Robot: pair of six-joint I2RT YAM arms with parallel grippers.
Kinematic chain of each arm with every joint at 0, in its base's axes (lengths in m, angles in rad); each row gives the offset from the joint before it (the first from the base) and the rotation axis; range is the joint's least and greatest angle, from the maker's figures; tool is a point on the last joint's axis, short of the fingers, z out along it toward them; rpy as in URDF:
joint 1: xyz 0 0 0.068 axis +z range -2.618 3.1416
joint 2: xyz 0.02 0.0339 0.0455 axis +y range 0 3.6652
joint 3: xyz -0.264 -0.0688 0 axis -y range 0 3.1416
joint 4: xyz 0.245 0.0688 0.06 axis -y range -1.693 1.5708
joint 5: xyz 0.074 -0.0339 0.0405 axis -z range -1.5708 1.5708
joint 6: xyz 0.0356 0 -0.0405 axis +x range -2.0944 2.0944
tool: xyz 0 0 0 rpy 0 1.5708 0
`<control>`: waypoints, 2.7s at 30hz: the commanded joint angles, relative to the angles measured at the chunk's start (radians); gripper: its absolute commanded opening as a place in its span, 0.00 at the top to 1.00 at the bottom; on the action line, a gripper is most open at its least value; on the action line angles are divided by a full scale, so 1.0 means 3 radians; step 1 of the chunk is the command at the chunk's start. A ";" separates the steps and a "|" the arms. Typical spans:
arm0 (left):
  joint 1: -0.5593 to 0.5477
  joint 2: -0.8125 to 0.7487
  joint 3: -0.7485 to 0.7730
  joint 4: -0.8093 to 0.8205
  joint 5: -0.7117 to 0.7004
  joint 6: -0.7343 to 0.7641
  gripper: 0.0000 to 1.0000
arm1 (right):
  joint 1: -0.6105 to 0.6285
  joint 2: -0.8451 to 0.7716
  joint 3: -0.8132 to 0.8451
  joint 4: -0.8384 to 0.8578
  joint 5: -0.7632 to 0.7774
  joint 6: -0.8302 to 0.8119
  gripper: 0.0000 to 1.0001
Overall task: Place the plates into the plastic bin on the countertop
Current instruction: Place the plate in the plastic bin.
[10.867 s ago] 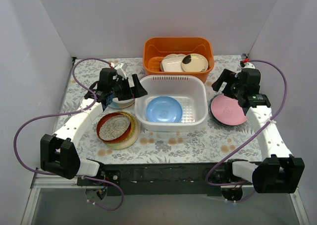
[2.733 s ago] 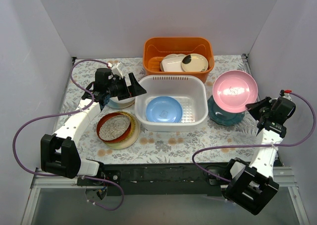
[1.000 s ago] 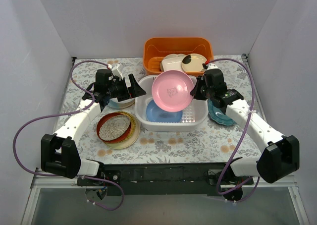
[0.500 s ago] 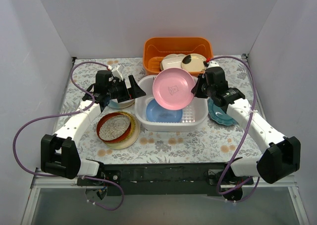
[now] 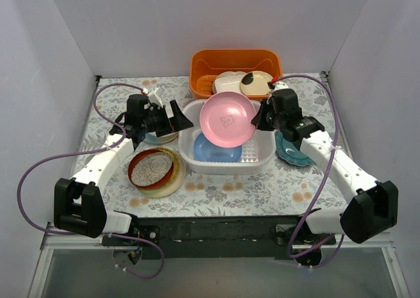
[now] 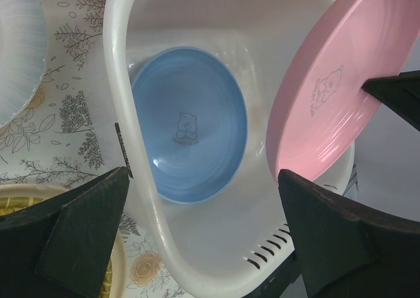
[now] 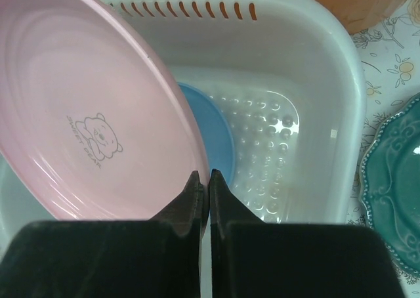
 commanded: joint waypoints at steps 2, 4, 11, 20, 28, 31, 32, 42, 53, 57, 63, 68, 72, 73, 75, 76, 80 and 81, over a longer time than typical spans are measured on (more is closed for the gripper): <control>0.0013 -0.0079 -0.0041 0.0131 0.0120 -0.0042 0.02 | 0.0010 0.0024 -0.0064 0.0193 -0.0141 0.0006 0.99; 0.0013 -0.0074 -0.0036 0.0136 0.0109 -0.0047 0.02 | 0.0020 0.0079 -0.0084 0.0194 -0.0167 0.0001 0.99; 0.0013 -0.0043 -0.0035 0.0147 0.0120 -0.0047 0.02 | 0.0097 0.0223 -0.0110 0.0219 -0.0274 -0.0035 0.99; 0.0013 -0.0033 -0.0035 0.0152 0.0089 -0.0042 0.02 | 0.0168 0.0366 -0.0146 0.0234 -0.0341 -0.0040 0.99; 0.0013 -0.0028 -0.0035 0.0142 0.0084 -0.0042 0.02 | 0.0179 0.0433 -0.0156 0.0270 -0.0366 -0.0045 0.99; 0.0018 -0.0023 -0.0041 0.0142 0.0068 -0.0042 0.02 | 0.0184 0.0458 -0.0156 0.0270 -0.0402 -0.0050 0.99; 0.0018 -0.0023 -0.0036 0.0142 0.0073 -0.0037 0.02 | 0.0189 0.0463 -0.0161 0.0275 -0.0407 -0.0045 0.99; 0.0018 -0.0008 -0.0046 0.0147 0.0068 -0.0042 0.02 | 0.0230 0.0611 -0.0248 0.0301 -0.0361 -0.0081 0.99; 0.0018 0.0003 -0.0046 0.0142 0.0094 -0.0047 0.02 | 0.0255 0.0755 -0.0135 0.0189 -0.0392 -0.0142 0.99; 0.0013 0.0018 -0.0030 0.0147 0.0109 -0.0052 0.02 | 0.0266 0.0836 0.0002 0.0056 -0.0402 -0.0193 0.99; 0.0018 0.0018 -0.0046 0.0162 0.0125 -0.0062 0.02 | 0.0296 0.0842 0.0141 -0.0082 -0.0351 -0.0260 0.98; 0.0013 0.0008 -0.0046 0.0162 0.0115 -0.0062 0.02 | 0.0398 0.0796 0.0294 -0.0210 -0.0295 -0.0392 0.46; 0.0013 0.0023 -0.0046 0.0162 0.0130 -0.0057 0.02 | 0.0516 0.0648 0.0304 -0.0170 -0.0014 -0.0419 0.19; 0.0018 0.0018 -0.0046 0.0162 0.0130 -0.0062 0.02 | 0.0526 0.0617 0.0294 -0.0144 -0.0009 -0.0419 0.16; 0.0013 0.0023 -0.0046 0.0162 0.0140 -0.0057 0.02 | 0.0532 0.0494 0.0233 -0.0052 0.0032 -0.0403 0.14; 0.0013 0.0023 -0.0046 0.0162 0.0140 -0.0062 0.02 | 0.0537 0.0449 0.0202 -0.0016 0.0053 -0.0408 0.12; 0.0013 0.0023 -0.0046 0.0167 0.0140 -0.0057 0.02 | 0.0537 0.0295 0.0136 0.0107 0.0099 -0.0408 0.10; 0.0013 0.0028 -0.0046 0.0172 0.0140 -0.0067 0.02 | 0.0537 0.0295 0.0161 0.0102 0.0109 -0.0418 0.09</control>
